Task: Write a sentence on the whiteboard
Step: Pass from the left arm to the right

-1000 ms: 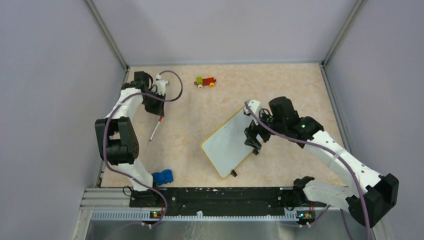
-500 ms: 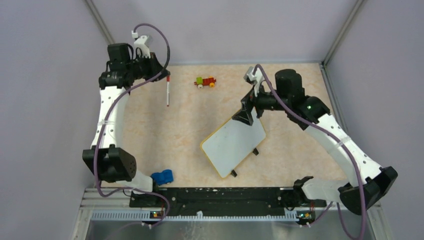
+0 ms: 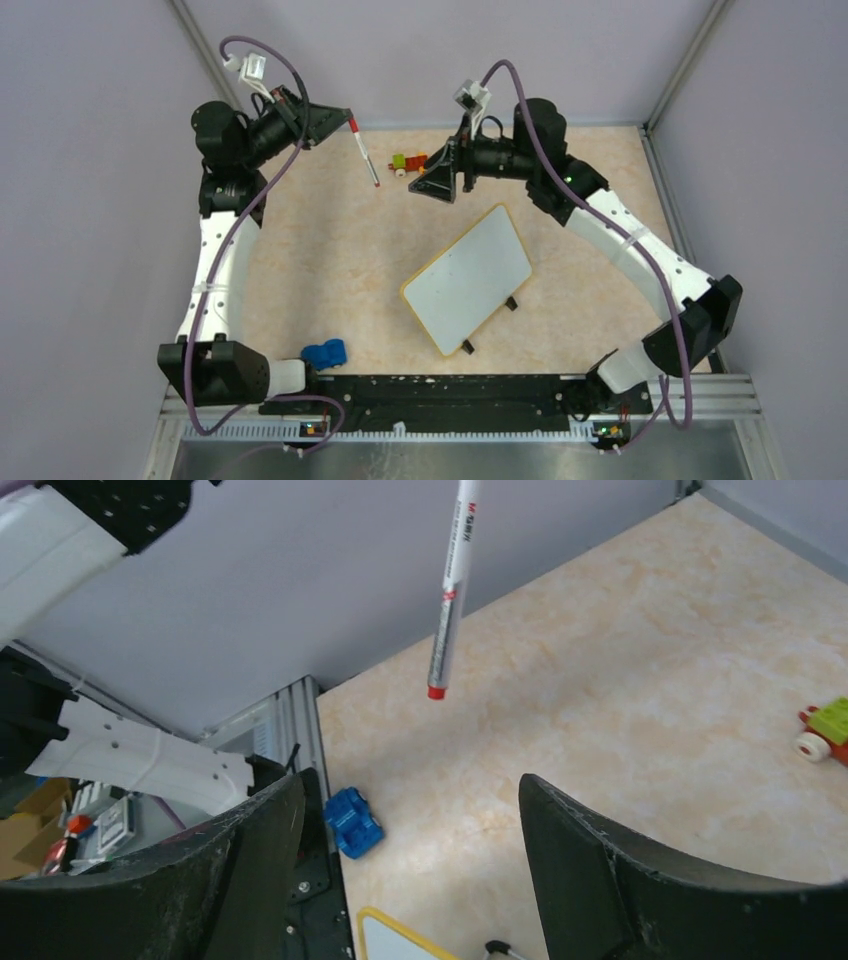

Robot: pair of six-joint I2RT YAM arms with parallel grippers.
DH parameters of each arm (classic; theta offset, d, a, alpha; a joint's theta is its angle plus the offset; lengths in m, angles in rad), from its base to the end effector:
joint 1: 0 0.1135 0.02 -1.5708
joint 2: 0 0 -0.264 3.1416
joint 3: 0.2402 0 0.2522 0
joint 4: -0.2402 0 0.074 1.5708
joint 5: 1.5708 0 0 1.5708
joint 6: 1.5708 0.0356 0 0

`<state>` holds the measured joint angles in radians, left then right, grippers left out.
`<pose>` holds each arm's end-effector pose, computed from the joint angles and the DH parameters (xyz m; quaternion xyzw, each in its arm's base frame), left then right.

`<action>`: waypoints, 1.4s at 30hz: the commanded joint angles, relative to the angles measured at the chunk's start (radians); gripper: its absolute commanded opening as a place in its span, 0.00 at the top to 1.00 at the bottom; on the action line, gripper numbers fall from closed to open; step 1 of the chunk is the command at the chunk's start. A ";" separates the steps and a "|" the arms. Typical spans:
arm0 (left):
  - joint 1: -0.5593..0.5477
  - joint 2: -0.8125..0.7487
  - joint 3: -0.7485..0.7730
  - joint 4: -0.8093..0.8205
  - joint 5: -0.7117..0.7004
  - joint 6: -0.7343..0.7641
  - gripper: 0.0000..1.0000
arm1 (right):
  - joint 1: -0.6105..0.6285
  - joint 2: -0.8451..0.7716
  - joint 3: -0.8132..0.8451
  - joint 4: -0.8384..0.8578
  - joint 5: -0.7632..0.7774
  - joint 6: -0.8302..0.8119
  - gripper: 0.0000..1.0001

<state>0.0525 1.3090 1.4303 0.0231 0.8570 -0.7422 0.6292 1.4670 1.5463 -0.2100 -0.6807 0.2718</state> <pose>0.2849 -0.0120 0.4717 0.0595 0.6703 -0.4884 0.5555 0.2560 0.2140 0.4420 -0.3426 0.6582 0.4966 0.4503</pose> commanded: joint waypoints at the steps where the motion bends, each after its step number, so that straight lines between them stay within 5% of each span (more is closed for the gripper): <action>1: -0.003 -0.032 -0.079 0.294 0.046 -0.297 1.00 | 0.075 0.057 0.103 0.104 -0.022 0.080 0.24; 17: -0.007 -0.064 -0.199 0.527 0.071 -0.535 1.00 | 0.124 0.228 0.254 0.111 0.057 0.183 0.36; 21: -0.008 -0.060 -0.197 0.535 0.083 -0.537 1.00 | 0.138 0.246 0.268 0.112 0.056 0.189 0.58; 25: -0.008 -0.067 -0.202 0.532 0.088 -0.525 1.00 | 0.138 0.237 0.261 0.090 0.070 0.170 0.96; 28: -0.008 -0.071 -0.202 0.503 0.093 -0.484 1.00 | 0.138 0.215 0.241 0.069 0.073 0.134 1.00; 29: -0.007 -0.072 -0.202 0.491 0.098 -0.461 0.96 | 0.136 0.203 0.226 0.063 0.072 0.119 1.00; 32: -0.002 -0.071 -0.187 0.422 0.129 -0.354 0.58 | 0.127 0.157 0.181 0.036 0.061 0.062 1.00; 35: 0.015 -0.063 -0.160 0.352 0.193 -0.246 0.40 | 0.119 0.111 0.151 -0.051 0.068 -0.064 1.00; 42: 0.026 -0.033 0.011 -0.135 0.279 0.209 0.26 | 0.119 0.034 0.149 -0.450 0.183 -0.513 1.00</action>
<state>0.0734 1.2743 1.3342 0.1562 1.0607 -0.8417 0.7540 1.5841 1.6882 -0.4194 -0.5735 0.0711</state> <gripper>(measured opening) 0.724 0.049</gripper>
